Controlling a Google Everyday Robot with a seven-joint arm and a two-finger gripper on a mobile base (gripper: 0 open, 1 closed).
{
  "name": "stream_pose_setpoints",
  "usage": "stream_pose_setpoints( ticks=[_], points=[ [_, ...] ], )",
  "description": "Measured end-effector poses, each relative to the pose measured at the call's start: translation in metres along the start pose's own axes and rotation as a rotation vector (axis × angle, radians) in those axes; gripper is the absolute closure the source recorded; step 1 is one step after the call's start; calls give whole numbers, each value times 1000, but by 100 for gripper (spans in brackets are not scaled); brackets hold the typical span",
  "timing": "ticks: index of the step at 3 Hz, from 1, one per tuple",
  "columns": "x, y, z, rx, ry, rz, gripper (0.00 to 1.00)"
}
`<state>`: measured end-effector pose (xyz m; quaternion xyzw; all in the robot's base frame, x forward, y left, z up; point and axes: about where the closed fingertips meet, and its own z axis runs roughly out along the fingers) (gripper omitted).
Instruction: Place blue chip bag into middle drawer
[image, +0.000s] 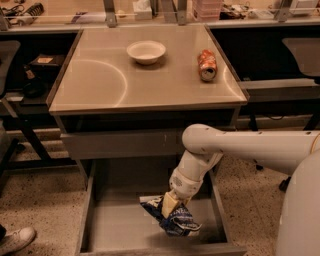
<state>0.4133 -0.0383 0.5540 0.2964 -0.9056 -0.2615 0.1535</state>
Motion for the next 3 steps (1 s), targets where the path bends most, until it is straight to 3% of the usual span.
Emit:
stream_pose_setpoints(
  ticks=[1,3],
  points=[
    [0,0,0,0,0,0,100],
    [-21,-25,63,-71,-52,95,100]
  ],
)
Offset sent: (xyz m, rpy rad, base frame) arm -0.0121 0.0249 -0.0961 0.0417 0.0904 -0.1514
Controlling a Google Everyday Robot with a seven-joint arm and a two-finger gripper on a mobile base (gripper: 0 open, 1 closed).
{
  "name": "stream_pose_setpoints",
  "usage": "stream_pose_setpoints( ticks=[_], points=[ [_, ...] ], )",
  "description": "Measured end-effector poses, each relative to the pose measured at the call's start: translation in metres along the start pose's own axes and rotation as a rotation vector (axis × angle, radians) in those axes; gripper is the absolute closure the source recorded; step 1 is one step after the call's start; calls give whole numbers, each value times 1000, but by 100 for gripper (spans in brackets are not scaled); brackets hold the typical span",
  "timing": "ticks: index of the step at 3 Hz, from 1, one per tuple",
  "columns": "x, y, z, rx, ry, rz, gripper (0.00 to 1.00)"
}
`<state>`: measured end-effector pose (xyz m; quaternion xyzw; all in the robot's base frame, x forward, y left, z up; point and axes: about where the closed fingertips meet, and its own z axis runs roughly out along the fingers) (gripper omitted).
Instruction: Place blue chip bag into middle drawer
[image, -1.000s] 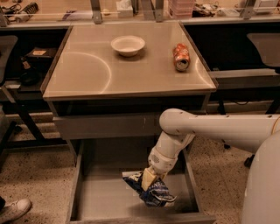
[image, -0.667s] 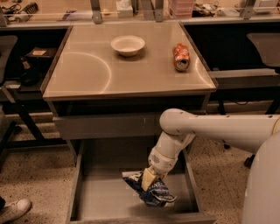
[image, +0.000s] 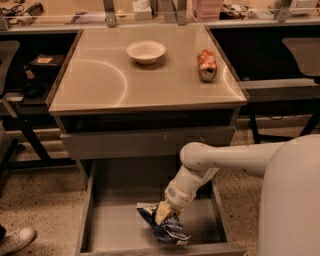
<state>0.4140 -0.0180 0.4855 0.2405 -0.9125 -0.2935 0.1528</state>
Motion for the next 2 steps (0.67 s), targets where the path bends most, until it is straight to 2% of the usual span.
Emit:
stream_pose_setpoints(
  ticks=[2],
  points=[
    [-25,-16,30,-45,-60,42,100]
  ],
)
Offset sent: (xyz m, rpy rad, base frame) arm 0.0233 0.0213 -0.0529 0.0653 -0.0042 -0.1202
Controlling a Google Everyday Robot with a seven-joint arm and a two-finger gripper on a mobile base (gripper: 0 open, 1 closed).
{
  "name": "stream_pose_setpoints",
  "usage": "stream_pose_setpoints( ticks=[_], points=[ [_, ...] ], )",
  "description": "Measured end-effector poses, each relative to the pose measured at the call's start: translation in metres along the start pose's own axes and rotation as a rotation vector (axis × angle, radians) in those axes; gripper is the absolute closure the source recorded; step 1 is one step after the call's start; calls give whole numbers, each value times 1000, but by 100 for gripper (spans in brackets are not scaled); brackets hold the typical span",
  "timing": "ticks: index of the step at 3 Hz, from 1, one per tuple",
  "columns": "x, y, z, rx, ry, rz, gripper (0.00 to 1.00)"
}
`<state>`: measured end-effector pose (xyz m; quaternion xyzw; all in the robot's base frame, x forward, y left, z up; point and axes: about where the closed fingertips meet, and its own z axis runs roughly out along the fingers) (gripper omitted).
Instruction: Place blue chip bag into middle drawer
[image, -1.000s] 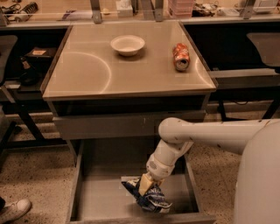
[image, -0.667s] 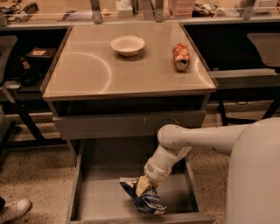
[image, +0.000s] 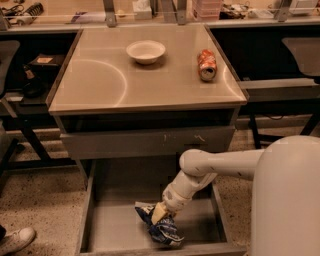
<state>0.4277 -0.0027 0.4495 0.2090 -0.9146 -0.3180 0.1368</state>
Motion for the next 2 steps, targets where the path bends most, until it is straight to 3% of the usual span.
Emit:
stream_pose_setpoints(
  ticks=[2],
  points=[
    [-20,-12,16,-32,-32,8,100]
  ],
)
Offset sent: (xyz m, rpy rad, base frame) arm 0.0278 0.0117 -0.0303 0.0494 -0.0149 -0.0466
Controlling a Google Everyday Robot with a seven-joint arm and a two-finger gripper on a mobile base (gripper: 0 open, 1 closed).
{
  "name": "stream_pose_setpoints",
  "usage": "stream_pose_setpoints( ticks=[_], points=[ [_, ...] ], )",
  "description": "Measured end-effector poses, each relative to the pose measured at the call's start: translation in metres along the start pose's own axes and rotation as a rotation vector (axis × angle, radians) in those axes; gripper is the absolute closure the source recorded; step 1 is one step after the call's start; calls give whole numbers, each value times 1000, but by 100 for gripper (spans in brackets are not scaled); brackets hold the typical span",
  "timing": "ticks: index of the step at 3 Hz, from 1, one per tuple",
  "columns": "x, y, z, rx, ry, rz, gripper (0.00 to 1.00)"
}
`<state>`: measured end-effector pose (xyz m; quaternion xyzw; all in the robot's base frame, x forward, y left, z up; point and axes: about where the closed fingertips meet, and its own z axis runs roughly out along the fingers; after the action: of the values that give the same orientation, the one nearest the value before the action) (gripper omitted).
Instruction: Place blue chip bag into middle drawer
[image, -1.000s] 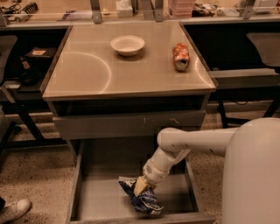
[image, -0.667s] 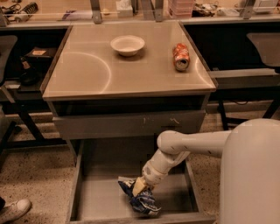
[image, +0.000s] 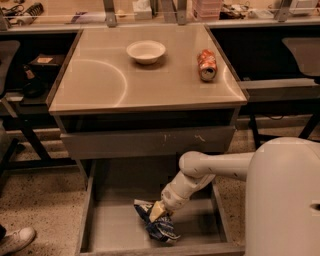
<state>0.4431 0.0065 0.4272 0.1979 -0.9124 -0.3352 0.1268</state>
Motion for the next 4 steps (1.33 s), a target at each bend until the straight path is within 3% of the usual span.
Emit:
stream_pose_setpoints(
  ticks=[1,2,4],
  points=[
    [0,-5,1,-15,-17,1,100],
    [0,-5,1,-15,-17,1,81],
    [0,-5,1,-15,-17,1,35]
  ],
)
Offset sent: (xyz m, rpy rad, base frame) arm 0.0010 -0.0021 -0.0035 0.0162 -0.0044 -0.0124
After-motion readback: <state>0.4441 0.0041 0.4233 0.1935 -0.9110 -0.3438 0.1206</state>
